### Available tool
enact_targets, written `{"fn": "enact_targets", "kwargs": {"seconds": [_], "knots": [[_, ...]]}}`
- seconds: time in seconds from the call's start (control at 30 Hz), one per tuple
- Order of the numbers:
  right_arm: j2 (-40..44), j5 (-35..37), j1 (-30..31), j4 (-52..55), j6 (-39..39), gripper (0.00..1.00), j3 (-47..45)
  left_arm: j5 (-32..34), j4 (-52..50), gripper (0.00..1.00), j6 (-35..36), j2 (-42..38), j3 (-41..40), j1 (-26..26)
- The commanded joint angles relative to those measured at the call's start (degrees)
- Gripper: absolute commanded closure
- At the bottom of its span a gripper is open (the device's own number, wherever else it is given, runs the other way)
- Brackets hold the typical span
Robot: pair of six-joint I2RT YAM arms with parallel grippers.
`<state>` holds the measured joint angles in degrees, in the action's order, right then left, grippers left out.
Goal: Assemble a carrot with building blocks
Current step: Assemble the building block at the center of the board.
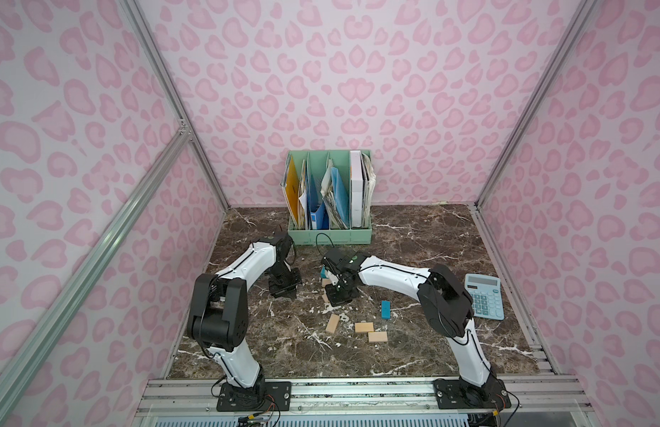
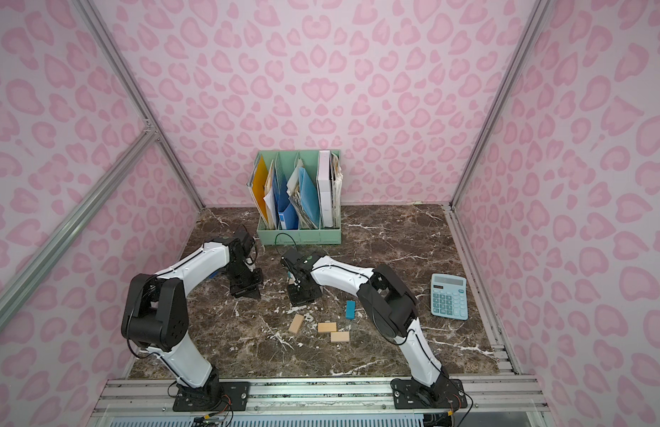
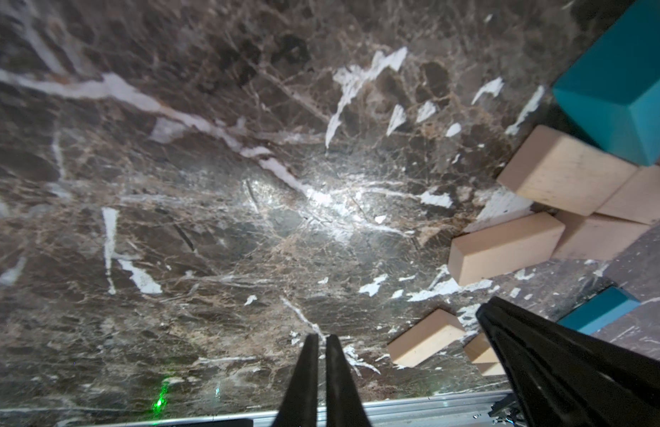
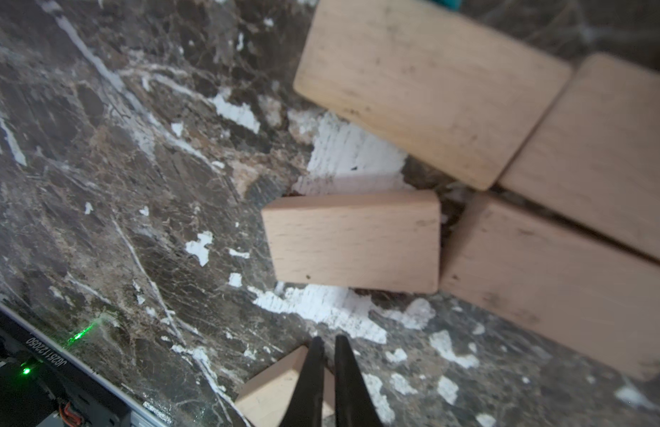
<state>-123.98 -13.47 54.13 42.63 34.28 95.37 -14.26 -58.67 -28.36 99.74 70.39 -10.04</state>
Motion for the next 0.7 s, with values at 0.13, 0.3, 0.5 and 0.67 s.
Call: {"fn": "enact_targets", "kwargs": {"seconds": [0.13, 0.3, 0.5, 0.67], "knots": [[-2.95, -0.72, -0.16, 1.46, -1.66, 0.89, 3.33, -0.68, -1.42, 0.90, 0.76, 1.76, 1.40, 0.10], [-5.04, -0.41, -0.69, 2.26, -2.19, 0.89, 6.11, -0.26, -2.01, 0.90, 0.85, 1.52, 1.82, 0.07], [-5.64, 0.52, -2.10, 2.74, -2.16, 0.90, 6.66, -0.23, -1.92, 0.90, 0.76, 1.33, 1.31, 0.14], [-5.47, 1.50, -2.67, 3.07, -2.28, 0.90, 6.92, -0.15, -1.71, 0.90, 0.45, 0.72, 1.18, 0.16]]}}
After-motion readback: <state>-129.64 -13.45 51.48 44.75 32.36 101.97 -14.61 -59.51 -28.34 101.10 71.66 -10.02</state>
